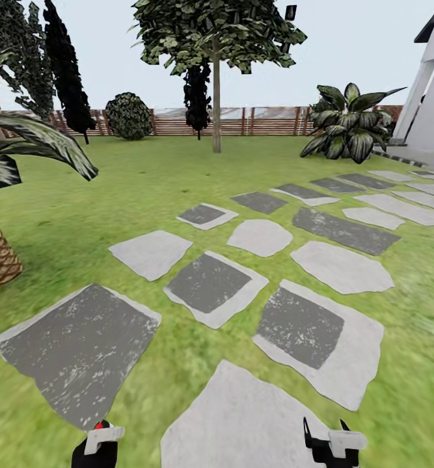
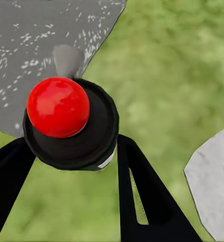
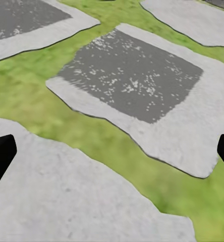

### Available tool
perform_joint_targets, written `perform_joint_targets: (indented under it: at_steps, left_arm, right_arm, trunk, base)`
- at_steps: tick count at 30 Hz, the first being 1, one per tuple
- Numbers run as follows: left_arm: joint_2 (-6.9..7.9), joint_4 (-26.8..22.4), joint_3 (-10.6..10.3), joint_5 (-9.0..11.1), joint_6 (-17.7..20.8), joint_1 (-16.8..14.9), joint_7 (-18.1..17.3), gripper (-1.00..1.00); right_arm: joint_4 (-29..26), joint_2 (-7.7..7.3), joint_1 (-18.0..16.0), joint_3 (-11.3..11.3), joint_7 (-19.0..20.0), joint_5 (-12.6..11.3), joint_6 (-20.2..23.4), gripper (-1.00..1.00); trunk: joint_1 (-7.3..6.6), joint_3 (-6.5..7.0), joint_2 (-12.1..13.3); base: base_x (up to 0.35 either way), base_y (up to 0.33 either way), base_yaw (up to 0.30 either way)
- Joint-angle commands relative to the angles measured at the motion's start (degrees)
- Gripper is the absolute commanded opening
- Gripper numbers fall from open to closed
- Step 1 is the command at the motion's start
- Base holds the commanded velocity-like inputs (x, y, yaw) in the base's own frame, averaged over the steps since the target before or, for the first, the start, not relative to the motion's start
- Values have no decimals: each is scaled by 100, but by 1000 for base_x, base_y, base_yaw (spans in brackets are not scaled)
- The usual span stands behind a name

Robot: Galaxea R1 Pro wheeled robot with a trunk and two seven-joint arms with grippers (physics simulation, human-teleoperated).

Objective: In the garden, pick up the pesticide atomizer on the floor and spray pesticide onto both trees until each tree trunk is fully covered.

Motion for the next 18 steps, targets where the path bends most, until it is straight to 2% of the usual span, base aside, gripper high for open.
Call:
perform_joint_targets:
  at_steps: [1, 18]
  left_arm:
    - [1, 4, -5, 25, -18, -3, 7, -100]
    - [1, 4, -5, 19, -18, -3, 7, -100]
  right_arm:
    - [4, 2, -3, -31, -26, 63, -11, 100]
    - [3, 2, -3, -31, -26, 61, -13, 100]
  trunk:
    - [2, -5, -2]
    - [2, -5, -2]
  base:
    - [339, 0, 0]
    - [339, 0, 0]
